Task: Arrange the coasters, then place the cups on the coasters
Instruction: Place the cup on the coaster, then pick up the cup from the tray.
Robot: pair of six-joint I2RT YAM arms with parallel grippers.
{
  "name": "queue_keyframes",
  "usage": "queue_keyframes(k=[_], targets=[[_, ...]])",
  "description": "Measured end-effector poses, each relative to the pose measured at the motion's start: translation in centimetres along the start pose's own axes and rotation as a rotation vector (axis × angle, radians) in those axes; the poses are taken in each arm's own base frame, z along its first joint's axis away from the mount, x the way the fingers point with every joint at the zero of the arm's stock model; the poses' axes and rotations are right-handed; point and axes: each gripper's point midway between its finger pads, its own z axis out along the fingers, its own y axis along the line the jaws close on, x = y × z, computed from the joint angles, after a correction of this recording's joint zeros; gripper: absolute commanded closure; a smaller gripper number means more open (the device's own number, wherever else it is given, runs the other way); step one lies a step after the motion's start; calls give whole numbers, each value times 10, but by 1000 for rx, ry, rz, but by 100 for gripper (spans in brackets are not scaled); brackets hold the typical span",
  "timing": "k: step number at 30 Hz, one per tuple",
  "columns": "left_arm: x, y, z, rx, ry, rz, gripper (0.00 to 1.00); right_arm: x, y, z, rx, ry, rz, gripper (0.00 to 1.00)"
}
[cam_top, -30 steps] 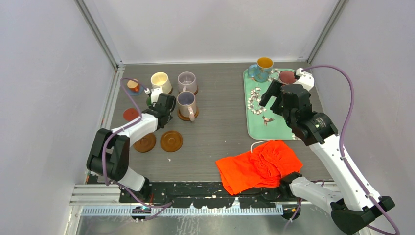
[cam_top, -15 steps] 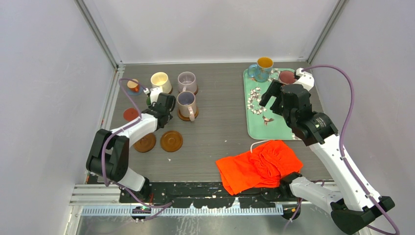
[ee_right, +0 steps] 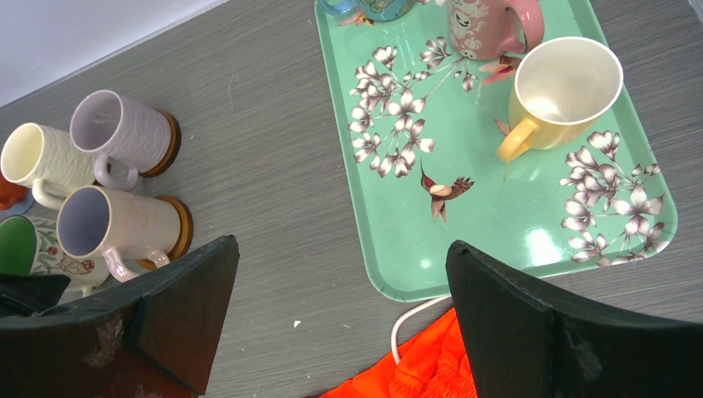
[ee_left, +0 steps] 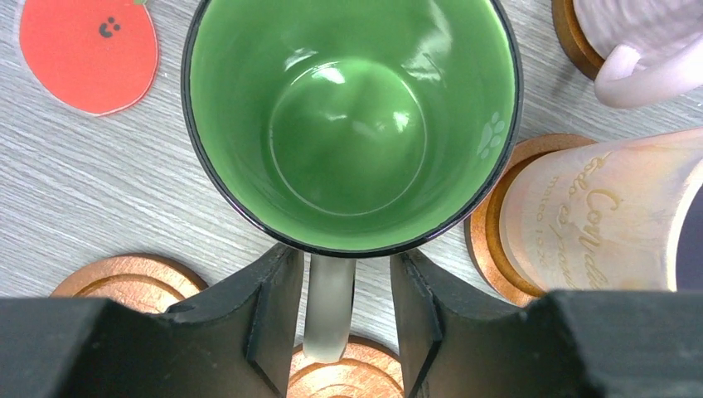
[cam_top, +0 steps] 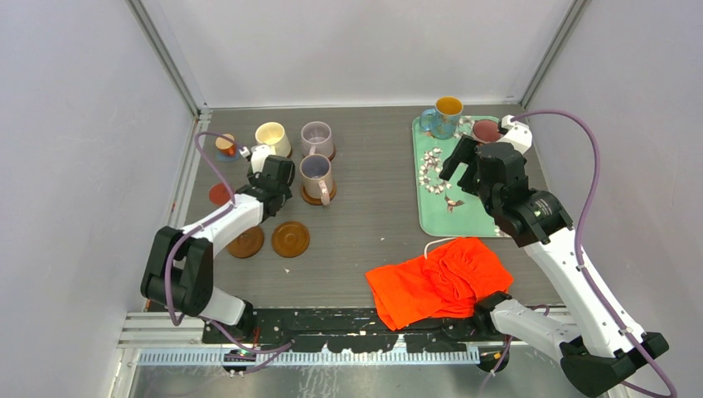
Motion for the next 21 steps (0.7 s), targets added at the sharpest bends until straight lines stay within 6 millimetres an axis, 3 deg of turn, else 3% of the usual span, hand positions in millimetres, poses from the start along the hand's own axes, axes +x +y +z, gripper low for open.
queue_keyframes(k=[13, 21], targets=[[-24, 7, -29, 20, -56, -61, 31, 1, 1, 0, -6, 5, 3, 0], [-28, 13, -41, 24, -60, -63, 24, 8, 5, 7, -2, 35, 1, 0]])
